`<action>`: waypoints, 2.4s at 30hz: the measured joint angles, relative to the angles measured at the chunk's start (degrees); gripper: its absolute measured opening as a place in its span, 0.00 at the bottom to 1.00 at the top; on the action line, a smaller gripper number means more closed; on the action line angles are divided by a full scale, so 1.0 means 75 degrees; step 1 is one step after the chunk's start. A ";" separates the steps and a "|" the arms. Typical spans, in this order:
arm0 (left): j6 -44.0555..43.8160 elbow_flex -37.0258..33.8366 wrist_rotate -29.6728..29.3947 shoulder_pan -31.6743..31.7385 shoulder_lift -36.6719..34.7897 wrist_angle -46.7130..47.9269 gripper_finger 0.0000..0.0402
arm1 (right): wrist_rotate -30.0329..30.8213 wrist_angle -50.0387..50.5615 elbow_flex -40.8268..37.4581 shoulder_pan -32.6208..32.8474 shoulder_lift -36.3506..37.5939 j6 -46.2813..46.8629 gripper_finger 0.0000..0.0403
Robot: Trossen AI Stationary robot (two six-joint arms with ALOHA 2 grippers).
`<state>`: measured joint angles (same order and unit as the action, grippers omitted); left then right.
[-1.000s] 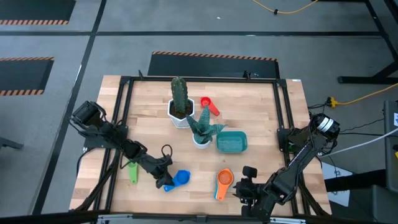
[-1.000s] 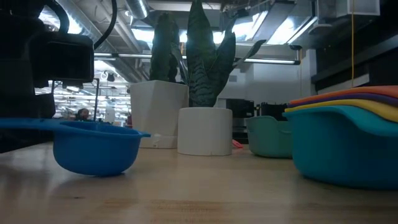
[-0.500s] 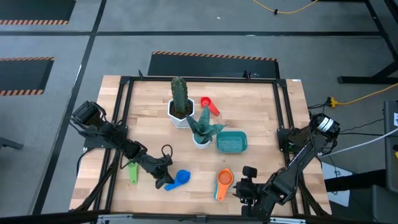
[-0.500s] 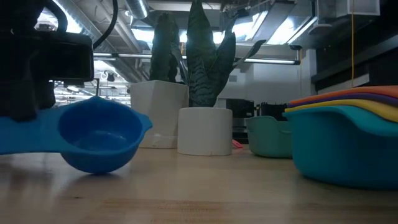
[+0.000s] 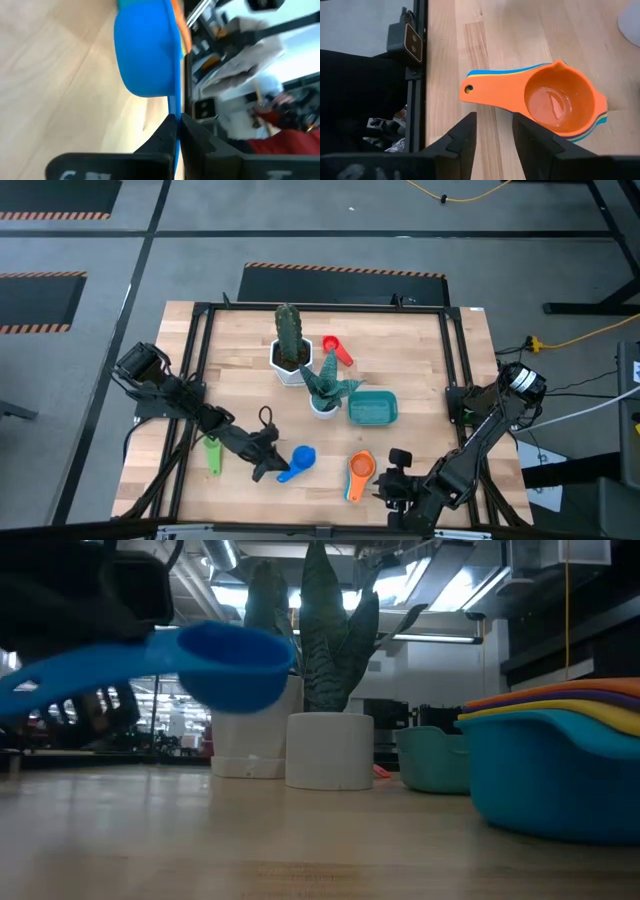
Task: Nest measuring cups in basket
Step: Stack the blue measuring cup on top of the orange measuring cup
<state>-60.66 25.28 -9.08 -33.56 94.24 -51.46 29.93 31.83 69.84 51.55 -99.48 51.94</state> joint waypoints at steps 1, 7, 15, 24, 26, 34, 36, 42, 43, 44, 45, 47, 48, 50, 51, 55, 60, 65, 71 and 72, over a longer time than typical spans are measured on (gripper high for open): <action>0.0000 0.0006 -0.0052 0.0000 0.0000 -0.0087 0.01 | 0.0000 -0.0034 0.0000 -0.0025 0.0000 -0.0042 0.32; 0.0554 0.0538 -0.0096 0.0000 0.0000 -0.0094 0.01 | 0.1004 -0.0430 0.0000 -0.0383 0.0000 -0.0171 0.32; 0.2476 0.1579 -0.0384 0.0000 0.0000 -0.0032 0.01 | 0.1508 -0.1268 0.0000 -0.1166 0.0000 -0.0225 0.32; 0.4055 0.2156 -0.0784 -0.0022 0.0000 0.0155 0.01 | 0.1003 -0.2189 0.0000 -0.1437 0.0000 -0.0624 0.32; 0.4175 0.2156 -0.1002 -0.0040 0.0000 0.0411 0.01 | 0.0961 -0.2342 0.0000 -0.1437 0.0000 -0.0779 0.32; 0.4129 0.2154 -0.1494 -0.0079 0.0000 0.1439 0.01 | 0.0807 -0.2394 0.0000 -0.1358 0.0015 -0.0965 0.32; 0.4138 0.2154 -0.1512 -0.0087 0.0000 0.1541 0.01 | 0.0852 -0.2397 0.0000 -0.1363 0.0054 -0.0963 0.32; 0.4164 0.2154 -0.1512 -0.0141 0.0000 0.1668 0.01 | 0.1660 -0.2399 0.0000 -0.1392 0.0064 -0.0997 0.32; 0.4164 0.2154 -0.1512 -0.0142 0.0000 0.1670 0.01 | 0.1749 -0.2393 0.0000 -0.1403 0.0064 -0.1000 0.32; 0.4164 0.2154 -0.1512 -0.0143 0.0000 0.1667 0.01 | 0.1819 -0.2387 0.0000 -0.1415 0.0064 -0.1009 0.32; 0.4164 0.2154 -0.1512 -0.0143 0.0000 0.1664 0.01 | 0.1847 -0.2389 0.0000 -0.1424 0.0064 -0.1040 0.32; 0.4165 0.2154 -0.1510 -0.0140 0.0000 0.1667 0.01 | 0.1862 -0.2392 0.0000 -0.1445 0.0064 -0.1178 0.32; 0.4164 0.2154 -0.1511 -0.0140 0.0000 0.1670 0.01 | 0.1865 -0.2383 0.0000 -0.1445 0.0064 -0.1204 0.32; 0.4167 0.2154 -0.1511 -0.0140 0.0000 0.1669 0.01 | 0.1870 -0.2398 0.0000 -0.1445 0.0064 -0.1260 0.32; 0.4167 0.2154 -0.1512 -0.0140 0.0000 0.1670 0.01 | 0.1871 -0.2408 0.0000 -0.1445 0.0064 -0.1359 0.32; 0.4170 0.2154 -0.1574 -0.0140 0.0000 0.1667 0.01 | 0.1877 -0.2519 0.0000 -0.1445 0.0064 -0.1399 0.32; 0.4176 0.2154 -0.1579 -0.0140 0.0000 0.1667 0.01 | 0.1883 -0.2579 0.0000 -0.1445 0.0064 -0.1397 0.32; 0.4176 0.2154 -0.1582 -0.0140 0.0000 0.1664 0.01 | 0.2111 -0.2733 0.0000 -0.1454 0.0064 -0.1494 0.32; 0.4179 0.2154 -0.1680 -0.0140 0.0000 0.1667 0.01 | 0.2215 -0.2909 0.0000 -0.1623 0.0064 -0.1591 0.32; 0.4179 0.2154 -0.1699 -0.0140 0.0000 0.1664 0.01 | 0.2181 -0.2916 0.0000 -0.1662 0.0048 -0.1588 0.32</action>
<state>-29.32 41.43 -21.82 -34.61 94.24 -38.98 46.29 9.96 69.84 39.08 -99.12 40.03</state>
